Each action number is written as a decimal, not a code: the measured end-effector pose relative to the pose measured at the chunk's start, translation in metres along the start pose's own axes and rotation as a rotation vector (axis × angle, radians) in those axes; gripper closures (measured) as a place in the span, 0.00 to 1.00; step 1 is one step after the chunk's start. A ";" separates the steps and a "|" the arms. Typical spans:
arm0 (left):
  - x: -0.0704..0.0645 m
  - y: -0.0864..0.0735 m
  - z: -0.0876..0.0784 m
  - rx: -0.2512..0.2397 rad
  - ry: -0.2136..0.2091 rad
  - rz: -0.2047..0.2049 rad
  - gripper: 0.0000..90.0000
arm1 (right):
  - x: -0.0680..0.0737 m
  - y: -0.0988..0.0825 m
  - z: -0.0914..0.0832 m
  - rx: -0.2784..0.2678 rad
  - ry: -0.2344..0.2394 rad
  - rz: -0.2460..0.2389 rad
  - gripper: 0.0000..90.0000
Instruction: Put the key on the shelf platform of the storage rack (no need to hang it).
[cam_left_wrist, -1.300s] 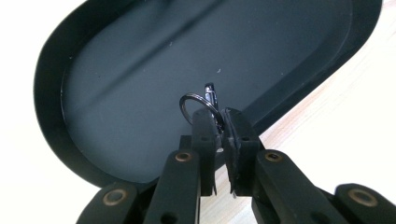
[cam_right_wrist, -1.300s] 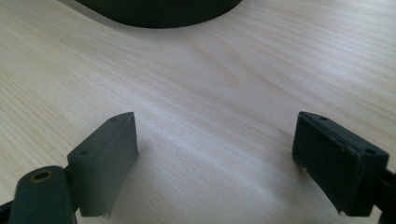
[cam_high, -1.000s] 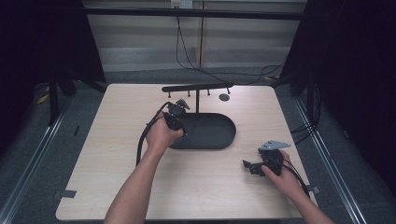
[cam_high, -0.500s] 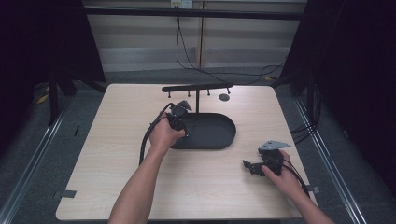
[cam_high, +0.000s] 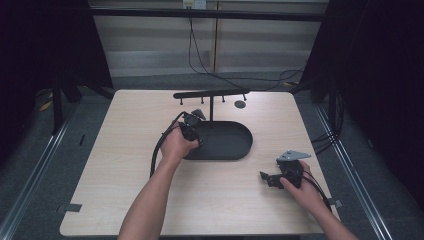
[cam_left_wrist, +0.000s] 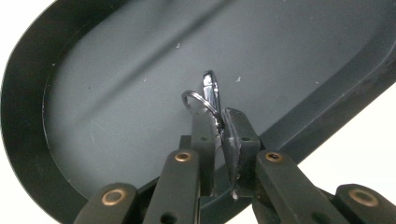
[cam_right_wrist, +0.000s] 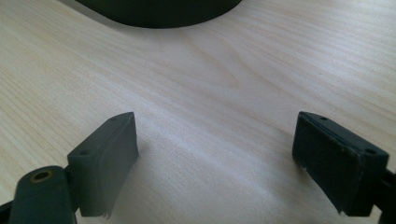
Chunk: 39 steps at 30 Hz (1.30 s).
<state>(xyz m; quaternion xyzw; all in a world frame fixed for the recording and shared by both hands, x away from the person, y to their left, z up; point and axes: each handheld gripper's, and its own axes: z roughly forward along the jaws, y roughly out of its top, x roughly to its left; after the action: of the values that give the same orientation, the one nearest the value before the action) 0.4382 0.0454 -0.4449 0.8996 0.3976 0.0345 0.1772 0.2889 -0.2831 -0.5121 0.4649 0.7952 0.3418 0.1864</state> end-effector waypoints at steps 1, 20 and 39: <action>0.000 0.000 0.001 0.000 -0.004 -0.002 0.95 | 0.000 0.000 0.000 0.000 0.000 0.000 0.15; 0.003 -0.003 0.004 -0.005 0.000 -0.009 0.93 | 0.000 0.000 0.000 0.001 0.000 -0.002 0.15; 0.009 -0.012 -0.012 -0.035 0.015 -0.005 0.77 | 0.000 0.000 0.000 0.001 0.000 -0.002 0.15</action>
<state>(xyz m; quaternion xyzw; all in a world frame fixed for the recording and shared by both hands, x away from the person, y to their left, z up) 0.4337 0.0627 -0.4383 0.8951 0.4005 0.0477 0.1899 0.2889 -0.2833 -0.5121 0.4641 0.7958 0.3412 0.1867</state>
